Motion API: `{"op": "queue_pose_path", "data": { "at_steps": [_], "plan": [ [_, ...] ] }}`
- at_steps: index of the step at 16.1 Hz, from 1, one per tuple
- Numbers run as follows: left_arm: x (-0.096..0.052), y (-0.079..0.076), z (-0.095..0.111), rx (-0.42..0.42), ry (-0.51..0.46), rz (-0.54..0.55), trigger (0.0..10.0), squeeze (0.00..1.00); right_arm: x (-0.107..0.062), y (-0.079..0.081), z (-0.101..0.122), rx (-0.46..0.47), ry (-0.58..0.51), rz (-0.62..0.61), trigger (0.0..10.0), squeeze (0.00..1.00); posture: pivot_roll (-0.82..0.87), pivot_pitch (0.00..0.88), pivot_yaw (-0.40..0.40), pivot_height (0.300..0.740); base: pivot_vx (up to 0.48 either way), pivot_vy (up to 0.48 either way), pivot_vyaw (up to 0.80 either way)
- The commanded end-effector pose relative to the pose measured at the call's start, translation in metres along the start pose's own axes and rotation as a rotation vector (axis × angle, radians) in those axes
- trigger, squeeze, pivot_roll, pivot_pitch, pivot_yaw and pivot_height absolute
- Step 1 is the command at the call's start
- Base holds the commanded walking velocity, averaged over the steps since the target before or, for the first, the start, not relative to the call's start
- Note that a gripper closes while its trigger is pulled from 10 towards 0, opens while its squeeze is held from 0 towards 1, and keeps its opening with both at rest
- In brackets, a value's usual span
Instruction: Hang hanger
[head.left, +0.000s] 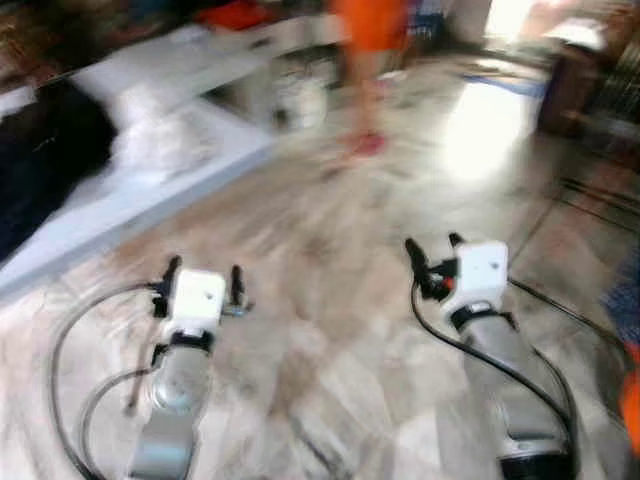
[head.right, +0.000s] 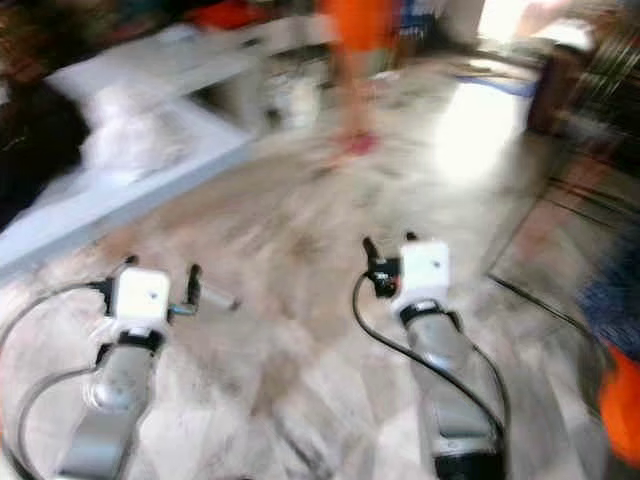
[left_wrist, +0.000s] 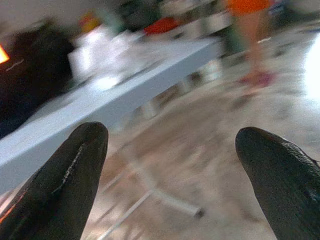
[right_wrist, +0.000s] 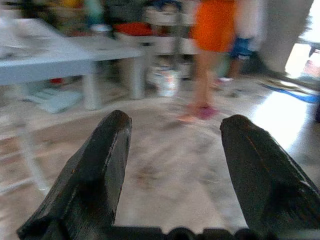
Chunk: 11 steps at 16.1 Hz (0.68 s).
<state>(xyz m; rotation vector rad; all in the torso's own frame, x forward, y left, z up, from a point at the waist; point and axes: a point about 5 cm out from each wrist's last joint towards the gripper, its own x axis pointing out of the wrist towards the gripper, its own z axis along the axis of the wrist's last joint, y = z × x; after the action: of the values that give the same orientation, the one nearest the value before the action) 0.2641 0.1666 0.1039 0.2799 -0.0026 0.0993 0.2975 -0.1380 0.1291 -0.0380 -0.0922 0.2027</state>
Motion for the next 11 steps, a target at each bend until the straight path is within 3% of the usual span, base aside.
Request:
{"op": "queue_pose_path", "data": {
  "at_steps": [1,11],
  "plan": [
    [-0.0004,0.0005,-0.0025,-0.012,0.027,0.004,10.0,0.00,-0.0036,0.0002,-0.0013,-0.006,0.002,0.012,10.0,0.00,0.05,0.064,-0.032,0.740,0.000,0.000,0.80],
    [-0.0010,0.0011,-0.0066,-0.072,0.067,0.010,10.0,0.00,-0.0031,0.0030,-0.0028,0.018,0.015,0.024,10.0,0.00,0.06,0.073,-0.036,0.740,0.000,0.000,0.80]
  ]
}}
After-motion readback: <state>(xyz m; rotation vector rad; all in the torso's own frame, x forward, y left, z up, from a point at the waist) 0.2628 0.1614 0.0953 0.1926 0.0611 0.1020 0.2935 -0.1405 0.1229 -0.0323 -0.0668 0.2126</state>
